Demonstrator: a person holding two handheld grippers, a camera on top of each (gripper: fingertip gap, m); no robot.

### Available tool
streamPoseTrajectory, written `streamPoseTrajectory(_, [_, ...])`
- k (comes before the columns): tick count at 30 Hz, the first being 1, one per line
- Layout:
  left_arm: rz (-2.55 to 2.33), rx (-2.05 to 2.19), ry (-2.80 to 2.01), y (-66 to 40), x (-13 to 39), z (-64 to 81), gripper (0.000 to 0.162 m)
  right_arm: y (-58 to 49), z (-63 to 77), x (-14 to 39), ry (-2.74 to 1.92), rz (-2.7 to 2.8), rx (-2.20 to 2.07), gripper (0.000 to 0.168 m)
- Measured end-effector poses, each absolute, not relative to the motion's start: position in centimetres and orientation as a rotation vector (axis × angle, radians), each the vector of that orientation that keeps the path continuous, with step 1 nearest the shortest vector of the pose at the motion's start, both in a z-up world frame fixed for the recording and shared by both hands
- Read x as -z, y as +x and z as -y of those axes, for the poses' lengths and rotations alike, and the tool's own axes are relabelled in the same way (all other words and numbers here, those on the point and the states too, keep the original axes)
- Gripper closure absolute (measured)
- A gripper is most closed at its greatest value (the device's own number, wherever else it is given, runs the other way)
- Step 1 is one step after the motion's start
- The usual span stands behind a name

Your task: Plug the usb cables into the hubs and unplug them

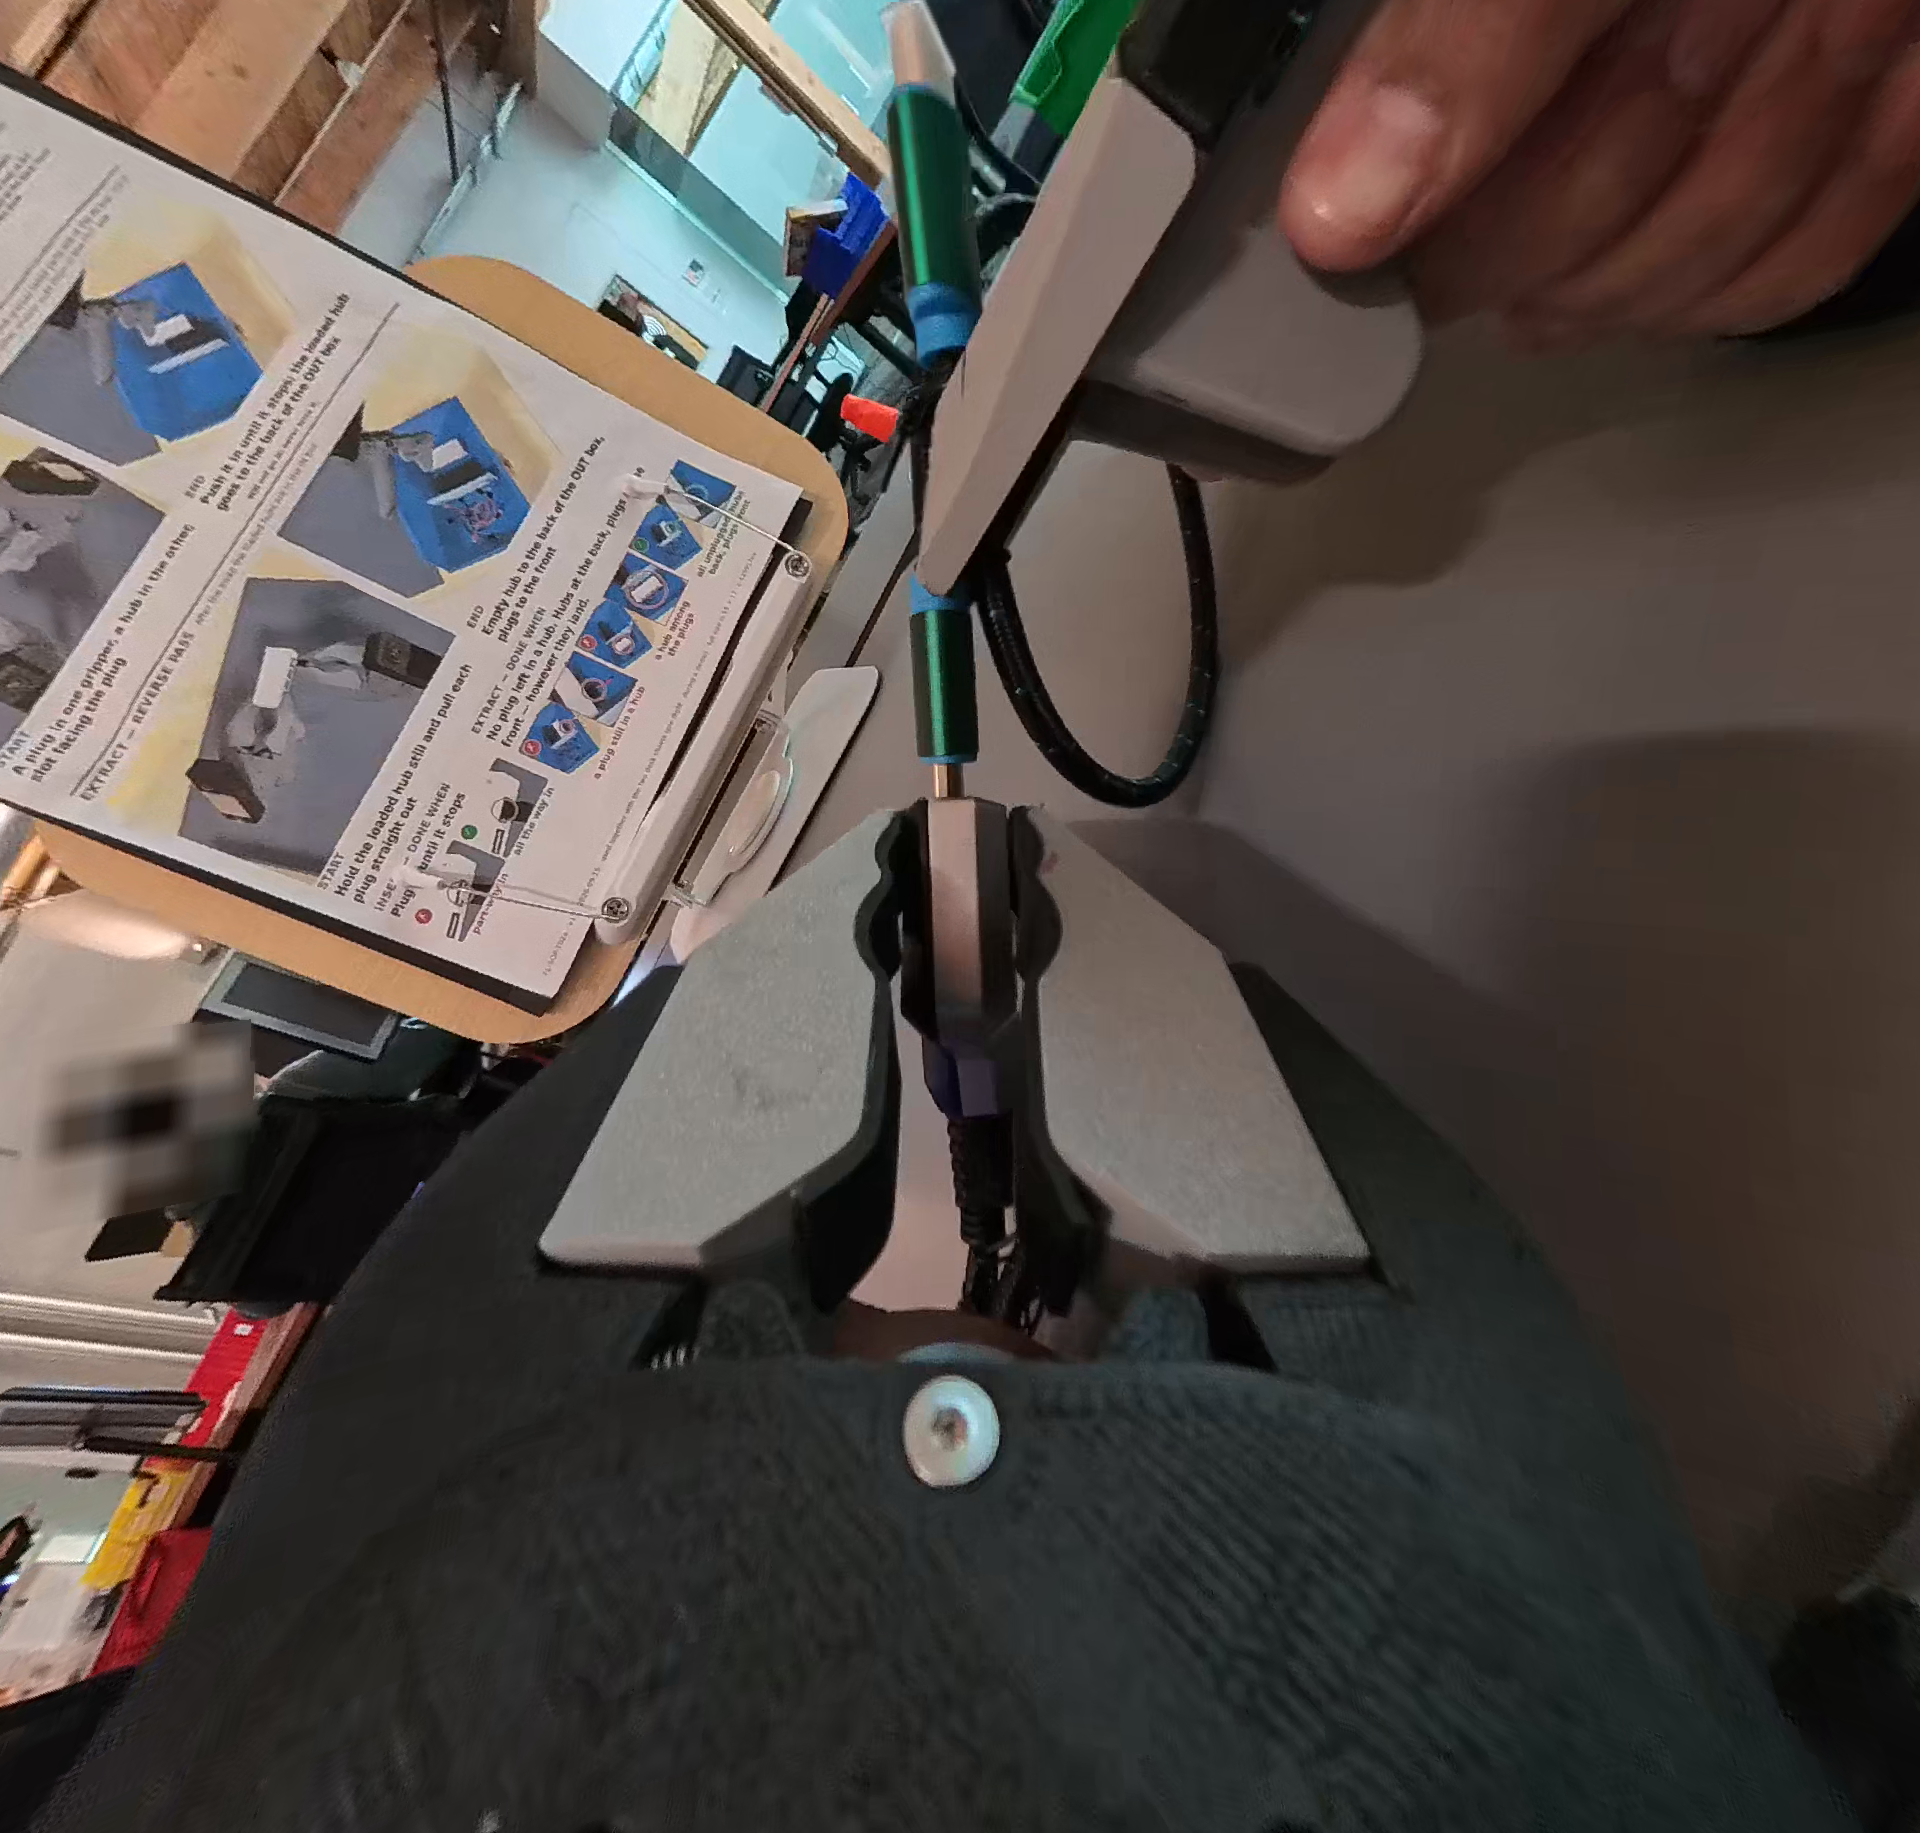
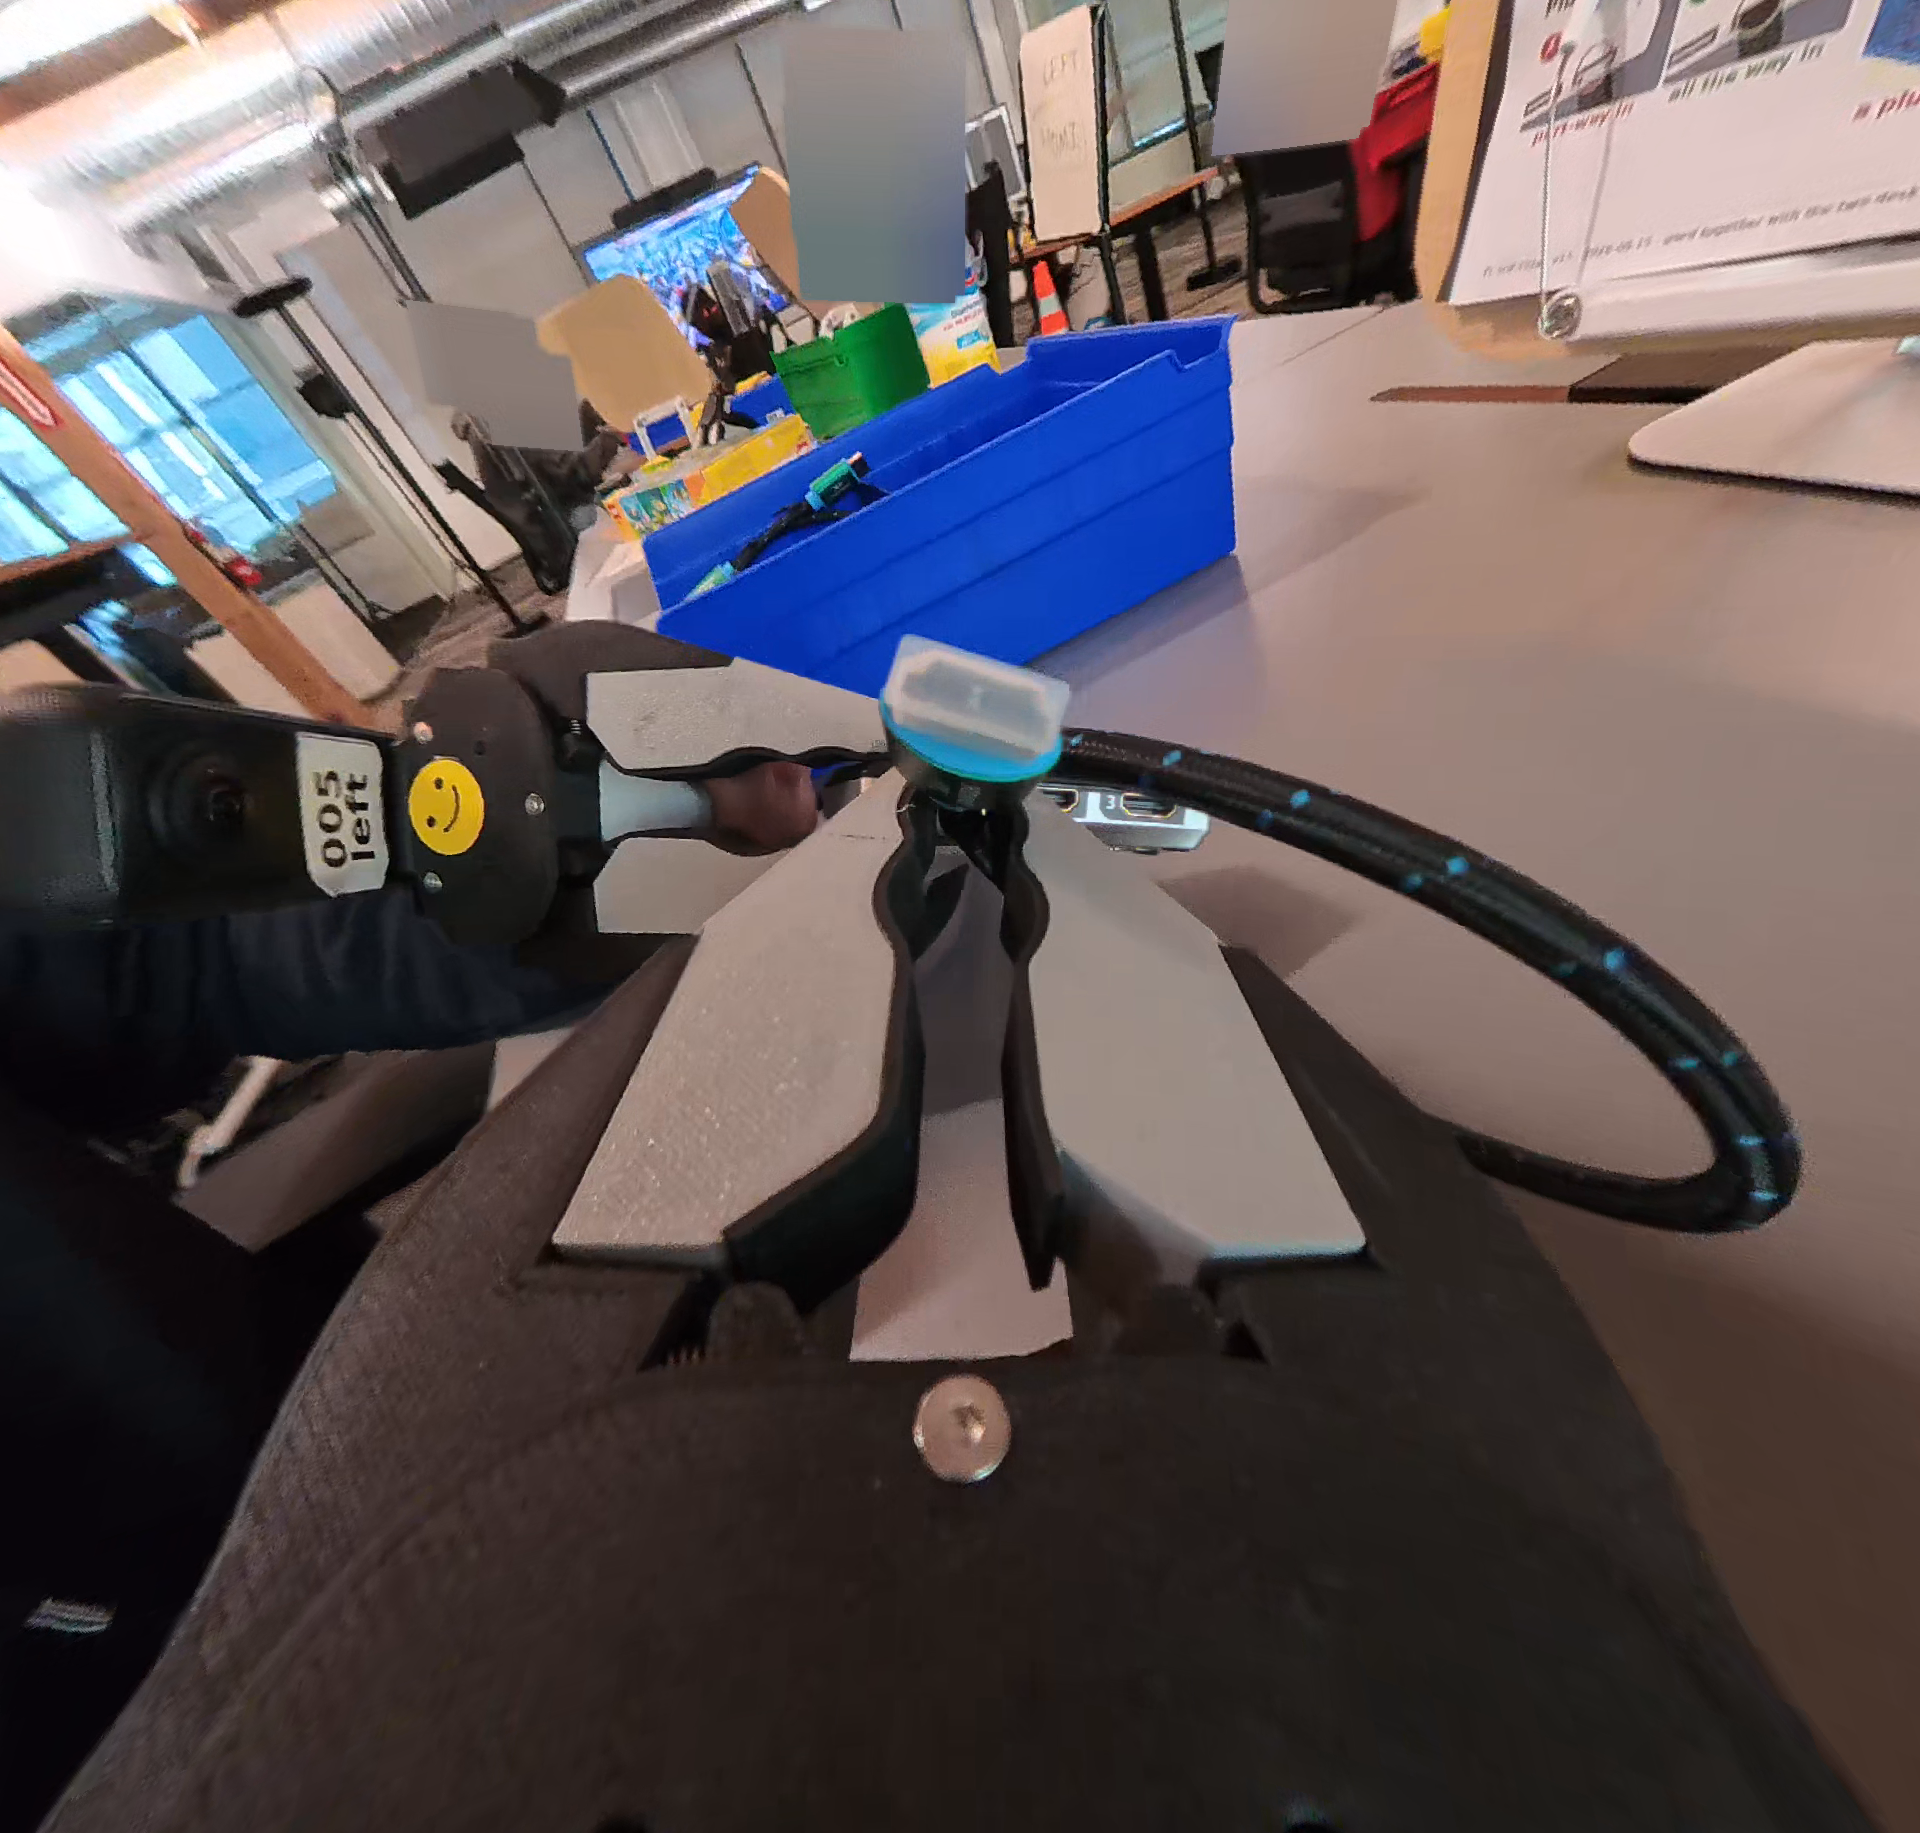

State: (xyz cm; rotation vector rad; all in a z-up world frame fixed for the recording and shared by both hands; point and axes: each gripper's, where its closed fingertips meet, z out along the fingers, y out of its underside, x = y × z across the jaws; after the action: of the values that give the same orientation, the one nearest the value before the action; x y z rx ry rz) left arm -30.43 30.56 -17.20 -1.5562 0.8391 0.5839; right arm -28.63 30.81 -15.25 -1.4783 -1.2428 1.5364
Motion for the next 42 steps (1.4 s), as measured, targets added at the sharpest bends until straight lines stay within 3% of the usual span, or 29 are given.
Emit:
streamPoseTrajectory(4, [-0.807, -0.486, -1.542, -30.1, 16.6, -30.9, 0.146, -28.4, -31.6, 14.5, -1.521, 1.149, -1.745, 0.159])
streamPoseTrajectory(12, [-0.873, -0.521, -1.506, -29.8, 16.9, -30.9, 0.145, -28.1, -31.9, 15.1, -1.557, 1.263, -1.672, 0.154])
streamPoseTrajectory(19, [-0.892, -0.587, -1.483, -29.9, 16.7, -30.9, 0.146, -28.3, -31.5, 15.1, -1.632, 1.128, -1.981, 0.156])
streamPoseTrajectory(26, [-0.887, -0.573, -1.527, -30.0, 17.2, -30.9, 0.146, -28.5, -31.6, 16.5, -1.426, 1.484, -1.168, 0.164])
streamPoseTrajectory(33, [-0.855, -0.501, -1.475, -29.5, 16.1, -30.9, 0.146, -27.9, -31.3, 14.9, -1.479, 1.336, -1.666, 0.159])
streamPoseTrajectory(35, [-0.837, -0.493, -1.483, -29.8, 16.0, -31.0, 0.145, -27.7, -32.0, 14.2, -1.507, 1.237, -1.766, 0.15])
streamPoseTrajectory(39, [-0.823, -0.481, -1.48, -29.9, 15.7, -30.9, 0.145, -27.7, -32.3, 13.8, -1.512, 1.182, -1.827, 0.155])
streamPoseTrajectory(42, [-0.834, -0.483, -1.481, -29.8, 15.9, -30.9, 0.145, -28.4, -32.6, 14.2, -1.542, 1.194, -1.742, 0.138])
